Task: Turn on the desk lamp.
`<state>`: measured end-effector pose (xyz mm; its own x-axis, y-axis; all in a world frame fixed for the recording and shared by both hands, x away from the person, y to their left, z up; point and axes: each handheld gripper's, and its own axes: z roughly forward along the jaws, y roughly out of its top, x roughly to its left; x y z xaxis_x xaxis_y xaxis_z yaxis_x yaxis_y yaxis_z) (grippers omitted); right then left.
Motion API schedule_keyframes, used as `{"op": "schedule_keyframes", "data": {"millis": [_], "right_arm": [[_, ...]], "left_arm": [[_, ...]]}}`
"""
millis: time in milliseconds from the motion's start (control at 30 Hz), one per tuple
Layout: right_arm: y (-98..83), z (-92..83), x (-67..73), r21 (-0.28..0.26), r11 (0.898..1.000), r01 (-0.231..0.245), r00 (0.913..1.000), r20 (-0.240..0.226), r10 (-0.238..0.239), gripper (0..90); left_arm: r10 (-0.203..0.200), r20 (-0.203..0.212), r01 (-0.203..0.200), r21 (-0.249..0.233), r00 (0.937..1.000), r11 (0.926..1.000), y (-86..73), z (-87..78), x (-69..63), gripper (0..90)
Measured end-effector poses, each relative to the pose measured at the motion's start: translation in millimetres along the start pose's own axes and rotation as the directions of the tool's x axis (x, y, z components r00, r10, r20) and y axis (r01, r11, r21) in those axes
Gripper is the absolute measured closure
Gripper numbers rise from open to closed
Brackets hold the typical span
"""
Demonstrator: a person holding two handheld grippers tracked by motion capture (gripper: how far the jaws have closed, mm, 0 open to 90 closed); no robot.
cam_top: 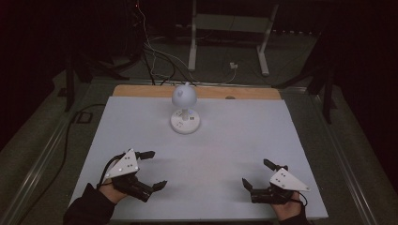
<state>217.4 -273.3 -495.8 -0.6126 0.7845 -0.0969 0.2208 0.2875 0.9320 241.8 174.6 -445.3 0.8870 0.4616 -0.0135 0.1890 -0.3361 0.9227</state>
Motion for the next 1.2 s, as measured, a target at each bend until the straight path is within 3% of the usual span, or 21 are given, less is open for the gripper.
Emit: {"op": "schedule_keyframes", "data": {"millis": [267, 600, 900, 1033, 1200], "right_arm": [[-0.4, 0.9, 0.7, 0.004, 1.0, 0.0, 1.0, -0.009, 0.0, 0.0], [-0.6, 1.3, 1.0, 0.009, 1.0, -0.003, 0.9999, -0.011, 0.003, 0.0], [-0.8, 1.4, 0.7, 0.008, 1.0, -0.003, 0.9999, -0.013, 0.003, 0.0], [-0.9, 1.4, 0.8, 0.01, 1.0, -0.001, 0.9999, -0.015, 0.002, 0.0], [-1.2, 1.8, 0.2, 0.008, 1.0, -0.005, 0.9999, -0.016, 0.005, 0.0]], "left_arm": [[-0.032, -0.03, 0.031, -0.008, 0.9991, 0.9995, 14.5, 9.6, 15.3, 0.4], [-0.058, -0.102, 0.056, -0.019, 0.9931, 0.9983, 28.3, 33.3, 28.7, 0.4], [-0.085, -0.193, 0.085, -0.01, 0.9774, 0.9963, 34.1, 61.7, 36.1, 0.4], [-0.093, -0.212, 0.093, -0.009, 0.9728, 0.9956, 34.8, 70.9, 38.6, 0.4], [-0.108, -0.249, 0.107, -0.017, 0.9625, 0.9941, 38.1, 87.5, 42.0, 0.4]]}}
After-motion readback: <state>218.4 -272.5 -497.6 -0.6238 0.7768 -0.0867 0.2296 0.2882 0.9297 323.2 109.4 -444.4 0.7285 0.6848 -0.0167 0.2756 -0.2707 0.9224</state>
